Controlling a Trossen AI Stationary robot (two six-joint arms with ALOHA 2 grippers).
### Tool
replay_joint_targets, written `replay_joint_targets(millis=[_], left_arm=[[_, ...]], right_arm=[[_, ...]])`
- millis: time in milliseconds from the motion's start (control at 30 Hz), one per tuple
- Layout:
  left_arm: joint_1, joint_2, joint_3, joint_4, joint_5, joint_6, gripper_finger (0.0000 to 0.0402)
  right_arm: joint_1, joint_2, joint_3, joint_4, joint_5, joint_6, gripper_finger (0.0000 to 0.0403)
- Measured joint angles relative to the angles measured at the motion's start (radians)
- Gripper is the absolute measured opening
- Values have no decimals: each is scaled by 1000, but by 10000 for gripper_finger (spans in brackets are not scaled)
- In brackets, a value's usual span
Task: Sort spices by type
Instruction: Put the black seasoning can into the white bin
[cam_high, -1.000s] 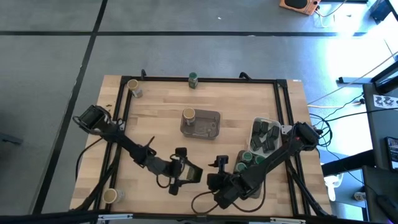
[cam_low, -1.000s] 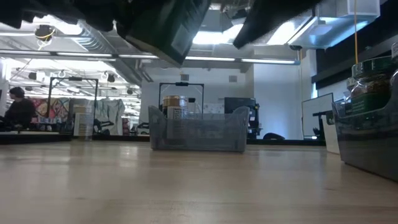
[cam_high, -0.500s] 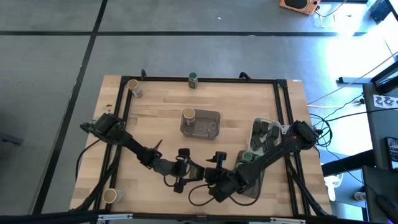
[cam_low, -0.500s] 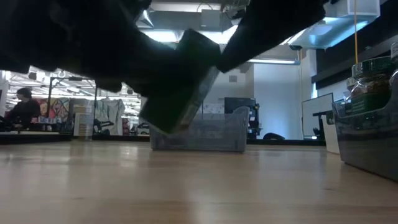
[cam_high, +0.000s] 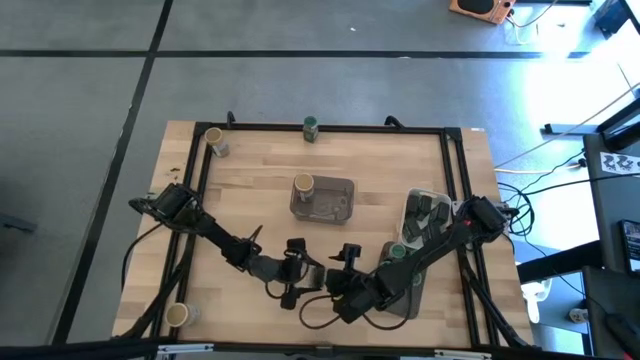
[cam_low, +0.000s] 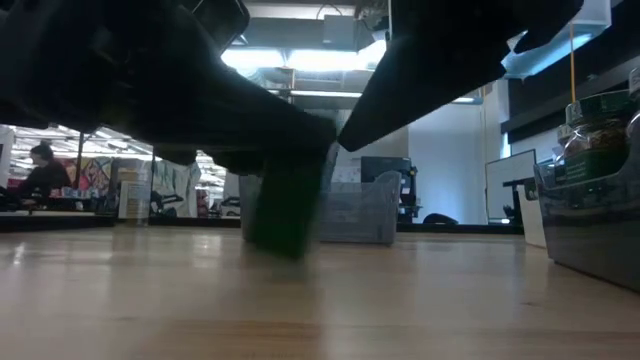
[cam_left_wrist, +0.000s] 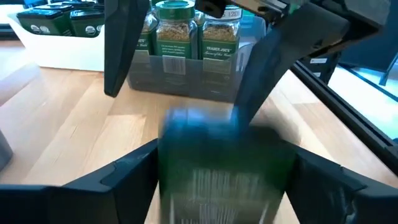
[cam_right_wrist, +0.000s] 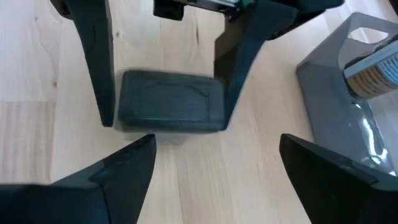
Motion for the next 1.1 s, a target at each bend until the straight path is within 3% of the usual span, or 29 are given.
replay_joint_targets(millis=[200,467,667,867,1100], left_arm=[[7,0,1,-33,0,-18,326],[-12,-61,1,-110,0,23,329],[-53,-234,1,-376,0,-7,329],[-93,-363,1,-693,0,-166,329],[-120,-302,0,-691,-71,-203,329]], right_arm=[[-5,0,0,13,-12,-5,340],[-4,-10,0,-7,-21,-7,340],[-4,-44,2,4,-68,-4,340],[-4,-41,2,68,-123,0,340],[-11,-39,2,183,-112,-2,340]])
